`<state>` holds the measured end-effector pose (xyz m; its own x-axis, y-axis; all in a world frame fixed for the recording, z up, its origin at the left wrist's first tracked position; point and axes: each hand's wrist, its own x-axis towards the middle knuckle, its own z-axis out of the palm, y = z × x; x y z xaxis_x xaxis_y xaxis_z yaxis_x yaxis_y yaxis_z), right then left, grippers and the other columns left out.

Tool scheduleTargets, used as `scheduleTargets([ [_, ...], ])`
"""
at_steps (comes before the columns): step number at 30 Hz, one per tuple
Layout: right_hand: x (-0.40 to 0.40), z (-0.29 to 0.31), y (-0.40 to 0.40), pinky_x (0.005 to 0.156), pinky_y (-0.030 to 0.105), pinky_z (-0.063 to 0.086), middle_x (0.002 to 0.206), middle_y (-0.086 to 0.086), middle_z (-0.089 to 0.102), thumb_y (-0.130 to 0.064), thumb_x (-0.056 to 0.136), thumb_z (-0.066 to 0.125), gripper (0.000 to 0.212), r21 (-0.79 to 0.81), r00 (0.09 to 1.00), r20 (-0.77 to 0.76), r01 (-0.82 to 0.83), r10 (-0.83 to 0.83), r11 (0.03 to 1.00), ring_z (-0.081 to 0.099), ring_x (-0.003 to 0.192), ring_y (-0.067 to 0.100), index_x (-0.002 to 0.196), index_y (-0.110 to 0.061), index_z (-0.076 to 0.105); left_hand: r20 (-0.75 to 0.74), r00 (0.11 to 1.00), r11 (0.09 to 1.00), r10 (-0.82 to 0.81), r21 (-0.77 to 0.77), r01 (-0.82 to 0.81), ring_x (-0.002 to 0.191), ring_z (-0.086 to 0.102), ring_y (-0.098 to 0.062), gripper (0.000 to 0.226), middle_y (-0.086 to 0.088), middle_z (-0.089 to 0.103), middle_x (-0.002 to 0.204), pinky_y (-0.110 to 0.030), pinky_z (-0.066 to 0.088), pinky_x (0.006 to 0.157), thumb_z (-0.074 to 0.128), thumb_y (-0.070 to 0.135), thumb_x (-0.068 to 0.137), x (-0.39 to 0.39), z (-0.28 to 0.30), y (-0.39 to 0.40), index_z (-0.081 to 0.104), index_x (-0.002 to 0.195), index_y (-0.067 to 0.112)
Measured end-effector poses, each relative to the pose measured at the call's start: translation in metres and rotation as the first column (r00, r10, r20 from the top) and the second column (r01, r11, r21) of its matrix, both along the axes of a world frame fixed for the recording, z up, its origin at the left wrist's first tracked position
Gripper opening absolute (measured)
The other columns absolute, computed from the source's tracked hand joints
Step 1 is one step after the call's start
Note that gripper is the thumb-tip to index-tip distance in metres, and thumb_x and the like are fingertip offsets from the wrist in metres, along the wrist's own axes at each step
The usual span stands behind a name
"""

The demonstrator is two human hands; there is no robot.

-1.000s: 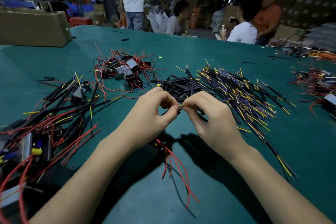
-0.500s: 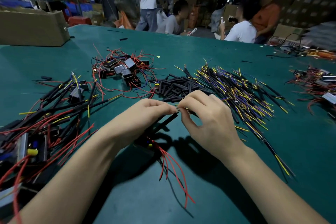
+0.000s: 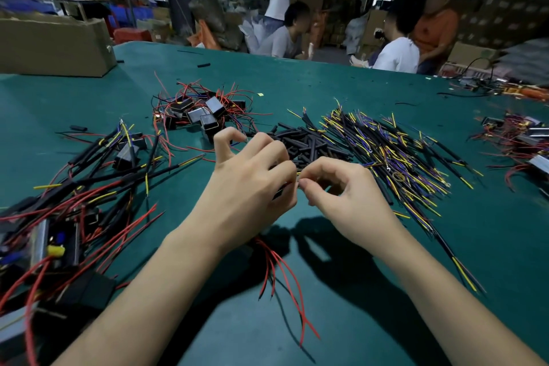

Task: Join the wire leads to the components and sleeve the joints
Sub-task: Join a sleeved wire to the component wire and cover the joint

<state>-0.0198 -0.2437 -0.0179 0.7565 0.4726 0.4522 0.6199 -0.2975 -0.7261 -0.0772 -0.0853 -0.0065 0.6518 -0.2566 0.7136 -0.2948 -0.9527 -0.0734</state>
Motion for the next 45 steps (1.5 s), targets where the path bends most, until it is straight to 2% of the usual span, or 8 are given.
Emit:
scheduleTargets([
  [4,-0.003,0.004,0.0,0.06,0.012,0.034,0.068,-0.011,0.057,-0.003,0.083,0.066,0.013,-0.03,0.995,0.099,0.009,-0.006,1.0,0.052,0.063,0.005,0.076,-0.013,0.067,-0.088,0.996,0.998,-0.015,-0.055,0.01,0.086,0.06,-0.02,0.017,0.007,0.061,0.081,-0.041,0.024,0.084,0.058,0.028,0.088,-0.001,0.0,0.002,0.064,0.074,0.02],
  [8,-0.007,0.004,0.002,0.058,0.03,0.042,0.078,-0.01,0.055,-0.011,0.083,0.063,0.006,-0.103,0.956,0.29,0.085,-0.052,0.991,0.053,0.069,0.011,0.079,-0.016,0.063,-0.234,0.968,0.919,-0.085,-0.393,-0.014,0.09,0.054,-0.011,0.016,0.01,0.059,0.083,-0.037,0.022,0.088,0.052,0.035,0.084,-0.004,0.0,-0.004,0.061,0.073,0.027],
  [15,-0.008,0.003,0.004,0.055,0.036,0.043,0.077,0.006,0.062,-0.006,0.08,0.059,0.009,-0.161,0.529,0.848,0.329,-0.04,0.931,0.056,0.065,0.028,0.074,-0.009,0.064,-0.31,0.783,0.314,-0.539,-0.937,-0.155,0.074,0.056,-0.009,0.014,-0.001,0.065,0.072,-0.033,0.044,0.088,0.061,0.01,0.079,0.005,0.001,-0.005,0.067,0.066,0.01],
  [18,-0.008,0.001,0.005,0.057,0.037,0.045,0.078,0.005,0.062,-0.006,0.08,0.059,0.008,-0.156,0.612,0.789,0.286,-0.055,0.946,0.058,0.067,0.028,0.074,-0.008,0.063,-0.328,0.744,0.235,-0.582,-0.944,-0.232,0.07,0.056,-0.006,0.018,-0.001,0.066,0.07,-0.022,0.044,0.078,0.059,0.005,0.08,0.004,0.003,-0.003,0.069,0.065,0.007],
  [24,-0.004,-0.003,0.0,0.061,0.03,0.042,0.079,-0.012,0.052,-0.011,0.081,0.061,0.005,-0.061,0.938,0.343,0.083,-0.057,0.995,0.051,0.07,0.014,0.078,-0.015,0.061,-0.297,0.952,0.893,-0.079,-0.445,-0.065,0.09,0.056,0.001,0.016,0.018,0.064,0.079,-0.033,0.021,0.087,0.054,0.048,0.079,-0.001,-0.002,0.001,0.062,0.083,0.034],
  [34,-0.001,-0.003,0.002,0.06,0.016,0.038,0.07,-0.007,0.059,-0.001,0.083,0.066,0.01,0.04,0.999,0.045,-0.008,0.006,0.999,0.051,0.063,0.008,0.075,-0.008,0.065,-0.054,0.998,0.996,-0.025,-0.086,0.02,0.082,0.062,-0.02,0.005,0.009,0.063,0.073,-0.04,0.023,0.086,0.065,0.024,0.079,-0.001,0.0,0.0,0.066,0.075,0.021],
  [40,-0.002,0.001,-0.001,0.06,0.012,0.033,0.072,-0.008,0.054,0.0,0.081,0.065,0.011,-0.041,0.974,0.228,0.013,-0.003,0.999,0.049,0.063,0.007,0.075,-0.009,0.063,-0.057,0.998,0.995,0.005,-0.095,-0.01,0.081,0.063,-0.018,0.013,0.01,0.063,0.07,-0.042,0.026,0.088,0.064,0.026,0.084,-0.002,-0.001,-0.003,0.069,0.072,0.023],
  [45,-0.004,0.0,-0.002,0.056,0.039,0.047,0.081,-0.005,0.054,-0.009,0.08,0.062,0.003,-0.19,0.878,0.478,0.127,-0.021,0.974,0.052,0.067,0.019,0.079,-0.012,0.061,-0.16,0.987,0.969,-0.035,-0.248,-0.006,0.082,0.058,-0.015,0.013,0.012,0.061,0.071,-0.04,0.023,0.088,0.059,0.031,0.082,-0.003,-0.003,-0.003,0.067,0.075,0.025],
])
